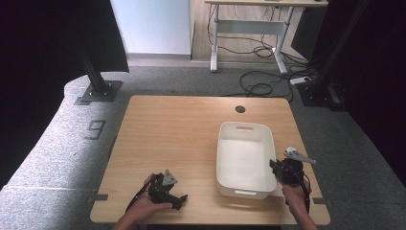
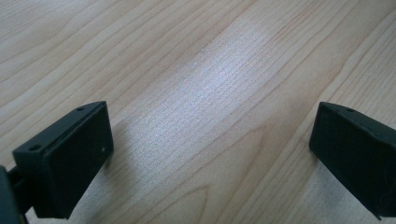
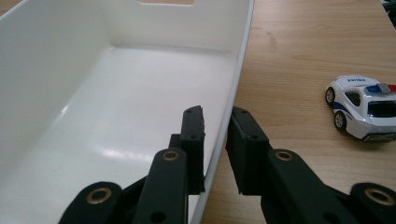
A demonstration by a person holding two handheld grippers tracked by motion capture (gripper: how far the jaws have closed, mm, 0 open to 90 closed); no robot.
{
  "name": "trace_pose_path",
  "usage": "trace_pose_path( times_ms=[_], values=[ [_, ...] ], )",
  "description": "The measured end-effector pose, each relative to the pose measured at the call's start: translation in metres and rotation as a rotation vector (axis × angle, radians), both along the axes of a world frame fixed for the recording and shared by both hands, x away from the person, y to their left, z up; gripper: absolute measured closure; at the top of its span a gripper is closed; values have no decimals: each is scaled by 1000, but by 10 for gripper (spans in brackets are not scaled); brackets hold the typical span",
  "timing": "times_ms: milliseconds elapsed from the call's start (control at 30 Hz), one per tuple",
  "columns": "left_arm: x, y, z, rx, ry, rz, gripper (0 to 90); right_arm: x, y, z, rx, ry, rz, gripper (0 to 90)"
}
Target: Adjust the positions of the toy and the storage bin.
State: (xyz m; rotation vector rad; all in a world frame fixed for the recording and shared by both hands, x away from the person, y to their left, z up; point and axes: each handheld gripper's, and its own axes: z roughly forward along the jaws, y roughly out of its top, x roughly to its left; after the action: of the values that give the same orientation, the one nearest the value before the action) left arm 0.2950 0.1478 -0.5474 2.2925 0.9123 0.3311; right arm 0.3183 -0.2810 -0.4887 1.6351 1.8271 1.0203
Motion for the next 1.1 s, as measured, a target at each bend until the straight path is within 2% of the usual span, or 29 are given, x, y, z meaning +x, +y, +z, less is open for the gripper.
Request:
trace_pose_path(
  times_ms=[667, 900, 1100],
  values=[
    [0, 0, 0, 0, -1, -1, 0, 3, 11, -1, 1, -6, 6, 761],
    [0, 0, 0, -2, -1, 1, 0, 5, 25, -1, -3, -15, 5, 760],
    [0, 0, 0, -2, -1, 1, 0, 7, 29, -1, -11, -20, 13, 757]
  ],
)
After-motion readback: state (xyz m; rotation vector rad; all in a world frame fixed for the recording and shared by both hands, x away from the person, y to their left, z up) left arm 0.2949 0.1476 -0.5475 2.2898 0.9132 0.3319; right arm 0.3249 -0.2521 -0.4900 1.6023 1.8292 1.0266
